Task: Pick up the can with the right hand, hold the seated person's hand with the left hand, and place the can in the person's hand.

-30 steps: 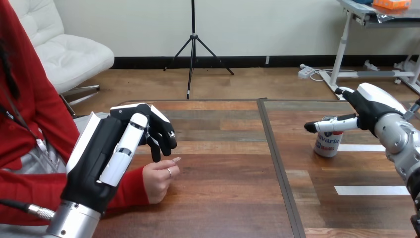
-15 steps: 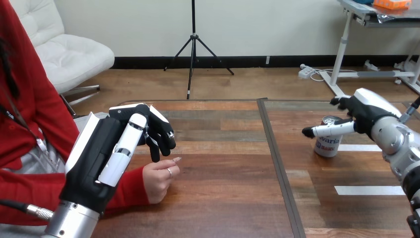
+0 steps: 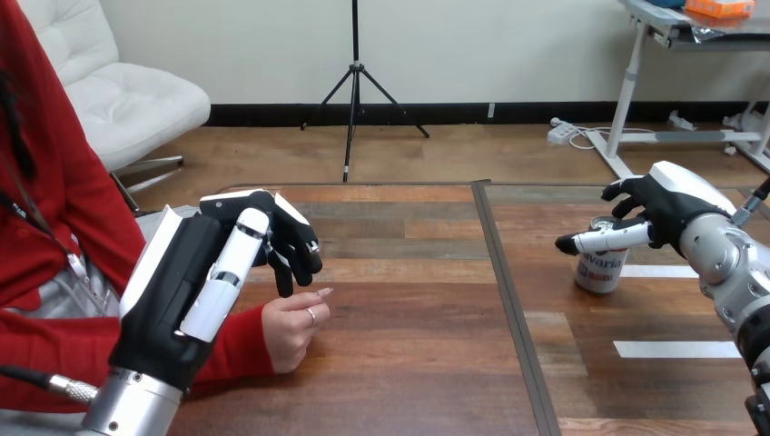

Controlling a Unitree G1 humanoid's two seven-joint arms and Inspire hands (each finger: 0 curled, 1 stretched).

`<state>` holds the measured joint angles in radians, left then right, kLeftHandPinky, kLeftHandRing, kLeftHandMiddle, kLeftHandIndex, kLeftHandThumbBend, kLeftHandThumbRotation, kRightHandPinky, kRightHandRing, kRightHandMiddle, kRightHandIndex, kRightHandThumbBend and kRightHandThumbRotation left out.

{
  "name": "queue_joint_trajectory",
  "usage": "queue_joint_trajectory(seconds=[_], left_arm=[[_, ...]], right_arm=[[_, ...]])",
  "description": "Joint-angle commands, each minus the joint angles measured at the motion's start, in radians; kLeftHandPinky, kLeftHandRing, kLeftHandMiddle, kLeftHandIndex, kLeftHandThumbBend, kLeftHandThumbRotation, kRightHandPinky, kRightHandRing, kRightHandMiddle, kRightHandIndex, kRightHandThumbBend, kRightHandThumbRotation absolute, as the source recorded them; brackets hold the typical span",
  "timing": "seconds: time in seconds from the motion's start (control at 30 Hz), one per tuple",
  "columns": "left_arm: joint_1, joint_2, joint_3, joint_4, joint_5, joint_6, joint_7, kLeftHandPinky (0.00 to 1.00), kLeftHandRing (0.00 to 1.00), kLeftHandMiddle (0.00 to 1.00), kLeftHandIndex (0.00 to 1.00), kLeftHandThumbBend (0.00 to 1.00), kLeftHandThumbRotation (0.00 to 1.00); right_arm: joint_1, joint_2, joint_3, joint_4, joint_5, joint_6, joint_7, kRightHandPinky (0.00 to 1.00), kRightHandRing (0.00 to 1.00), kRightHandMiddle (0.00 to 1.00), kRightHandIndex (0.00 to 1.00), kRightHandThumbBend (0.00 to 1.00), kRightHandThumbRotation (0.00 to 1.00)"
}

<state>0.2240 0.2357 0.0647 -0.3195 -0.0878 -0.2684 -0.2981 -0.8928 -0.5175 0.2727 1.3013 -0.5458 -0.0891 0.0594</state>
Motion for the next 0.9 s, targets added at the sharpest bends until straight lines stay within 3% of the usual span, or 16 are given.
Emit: queue_joint_trajectory(seconds=[0.0, 0.37, 0.87], left_arm=[[-0.049, 0.011, 0.015, -0.031, -0.01, 0.002, 0.006, 0.23, 0.34, 0.38, 0.35, 0.0, 0.97], [-0.052, 0.013, 0.019, -0.026, -0.012, -0.004, 0.005, 0.23, 0.34, 0.38, 0.35, 0.0, 0.97], [-0.055, 0.016, 0.025, -0.03, -0.005, -0.001, 0.008, 0.23, 0.34, 0.38, 0.35, 0.0, 0.97]], right_arm=[[-0.028, 0.004, 0.007, -0.009, 0.007, -0.011, -0.007, 0.63, 0.75, 0.79, 0.79, 0.93, 0.41], [-0.017, 0.003, -0.01, -0.008, 0.026, -0.03, -0.017, 0.6, 0.68, 0.73, 0.72, 0.81, 0.23], [-0.011, 0.004, -0.005, -0.005, 0.037, -0.04, -0.043, 0.55, 0.61, 0.67, 0.64, 0.71, 0.08]])
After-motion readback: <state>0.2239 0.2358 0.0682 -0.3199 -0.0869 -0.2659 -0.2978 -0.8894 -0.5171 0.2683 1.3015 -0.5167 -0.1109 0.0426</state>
